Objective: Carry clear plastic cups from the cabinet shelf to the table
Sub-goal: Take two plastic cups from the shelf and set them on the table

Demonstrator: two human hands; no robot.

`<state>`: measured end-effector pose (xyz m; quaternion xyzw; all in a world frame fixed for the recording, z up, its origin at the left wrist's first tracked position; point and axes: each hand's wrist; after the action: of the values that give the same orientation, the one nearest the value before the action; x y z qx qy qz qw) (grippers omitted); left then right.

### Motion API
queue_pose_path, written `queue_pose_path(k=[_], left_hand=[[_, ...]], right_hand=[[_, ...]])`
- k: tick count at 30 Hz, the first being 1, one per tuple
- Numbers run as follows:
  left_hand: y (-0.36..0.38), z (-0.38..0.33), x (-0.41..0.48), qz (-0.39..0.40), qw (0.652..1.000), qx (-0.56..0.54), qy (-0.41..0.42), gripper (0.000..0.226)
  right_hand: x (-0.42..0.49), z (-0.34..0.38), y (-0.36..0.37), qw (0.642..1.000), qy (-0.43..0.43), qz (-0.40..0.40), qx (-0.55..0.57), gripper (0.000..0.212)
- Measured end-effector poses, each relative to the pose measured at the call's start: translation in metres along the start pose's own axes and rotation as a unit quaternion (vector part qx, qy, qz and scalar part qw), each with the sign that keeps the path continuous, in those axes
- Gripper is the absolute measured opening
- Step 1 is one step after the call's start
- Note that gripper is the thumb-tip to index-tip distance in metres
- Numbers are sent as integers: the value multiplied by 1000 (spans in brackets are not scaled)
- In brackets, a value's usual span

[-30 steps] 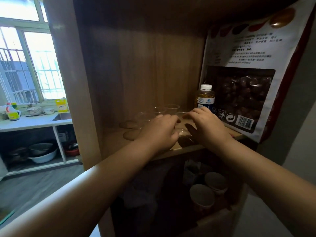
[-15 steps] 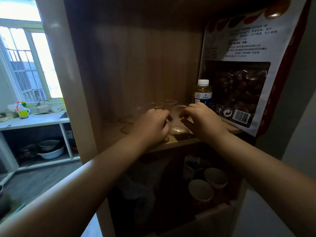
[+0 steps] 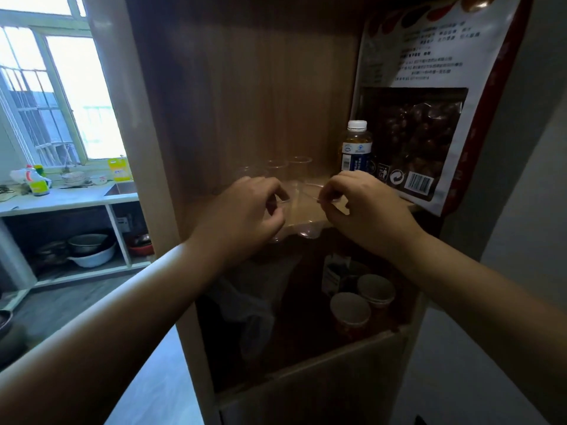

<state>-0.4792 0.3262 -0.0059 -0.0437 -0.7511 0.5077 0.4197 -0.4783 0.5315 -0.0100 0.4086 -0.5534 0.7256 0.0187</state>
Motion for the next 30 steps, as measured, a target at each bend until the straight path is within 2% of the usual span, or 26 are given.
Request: queue_pose_path(k=[9,13,16,23,27,30], left_hand=[[-50,-13,-80,-28,999,3,-40,12],[-86,-9,-133,-40,996,11,-78,17],[-124,-1,-187,-47,990,37,-129,14],[-237,22,-364,-70,953,111,-272,30],[-303,18,-482,-75,916,156,-362,22],[-355,3,-572,-65,880,198,-426,18]], right_hand=[[-23,77,-19,999,-42,16,1,5],[-20,135,-18,996,-75,50,13,8],[-13,190,-8,989,-123,47,60,5],[4,378,41,938,-265,73,211,6],[-4,511,72,898,-343,82,264,4],[-17,612,85,863,-394,102,299,10]])
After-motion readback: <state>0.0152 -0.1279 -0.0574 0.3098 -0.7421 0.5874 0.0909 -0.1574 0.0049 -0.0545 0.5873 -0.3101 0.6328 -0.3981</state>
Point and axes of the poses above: each hand's wrist, its own x-axis towards the middle knuckle, its own y-axis out of the palm, z = x × y, and after that the axes turned 7 degrees about z, right-handed
